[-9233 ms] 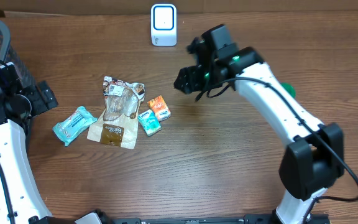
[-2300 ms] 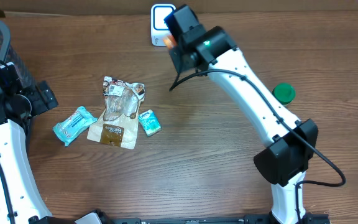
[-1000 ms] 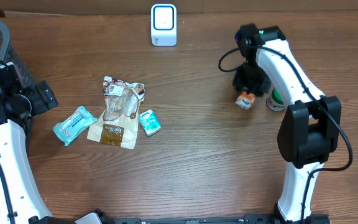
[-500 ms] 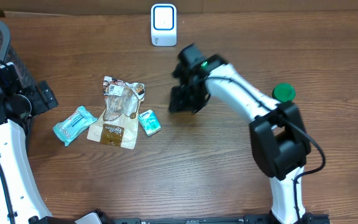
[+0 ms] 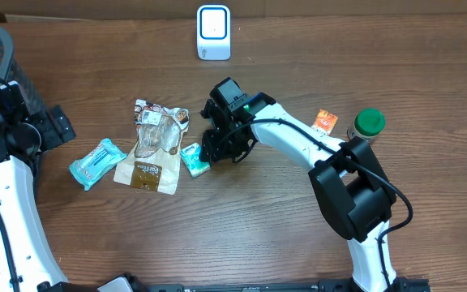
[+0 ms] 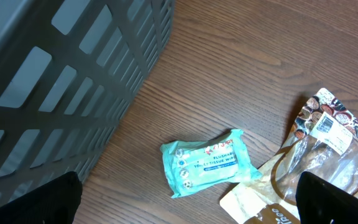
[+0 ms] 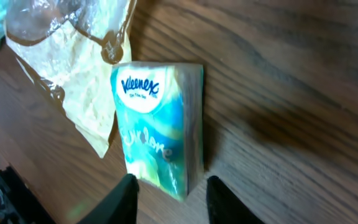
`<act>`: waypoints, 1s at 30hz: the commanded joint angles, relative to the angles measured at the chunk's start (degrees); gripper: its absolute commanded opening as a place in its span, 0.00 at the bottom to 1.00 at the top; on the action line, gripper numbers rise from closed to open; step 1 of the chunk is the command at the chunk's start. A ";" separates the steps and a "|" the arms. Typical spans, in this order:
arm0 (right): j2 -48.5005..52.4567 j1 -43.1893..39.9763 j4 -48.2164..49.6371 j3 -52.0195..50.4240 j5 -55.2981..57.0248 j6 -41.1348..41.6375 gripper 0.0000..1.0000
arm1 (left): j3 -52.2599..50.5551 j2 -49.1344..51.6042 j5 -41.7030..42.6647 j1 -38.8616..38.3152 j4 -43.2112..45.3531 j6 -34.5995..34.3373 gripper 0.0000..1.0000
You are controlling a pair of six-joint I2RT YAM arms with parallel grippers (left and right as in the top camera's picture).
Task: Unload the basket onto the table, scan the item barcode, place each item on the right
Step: 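Move the right gripper to the Kleenex pack and grasp it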
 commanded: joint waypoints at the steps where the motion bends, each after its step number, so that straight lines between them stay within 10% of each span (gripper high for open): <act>1: -0.02 0.13 1.57 -2.91 -0.70 2.62 0.31 | 0.20 -0.72 -0.81 0.68 0.22 -0.39 1.00; 30: 0.07 2.05 11.58 -11.21 0.52 12.81 0.20 | 0.20 -0.72 -0.81 0.68 0.22 -0.39 1.00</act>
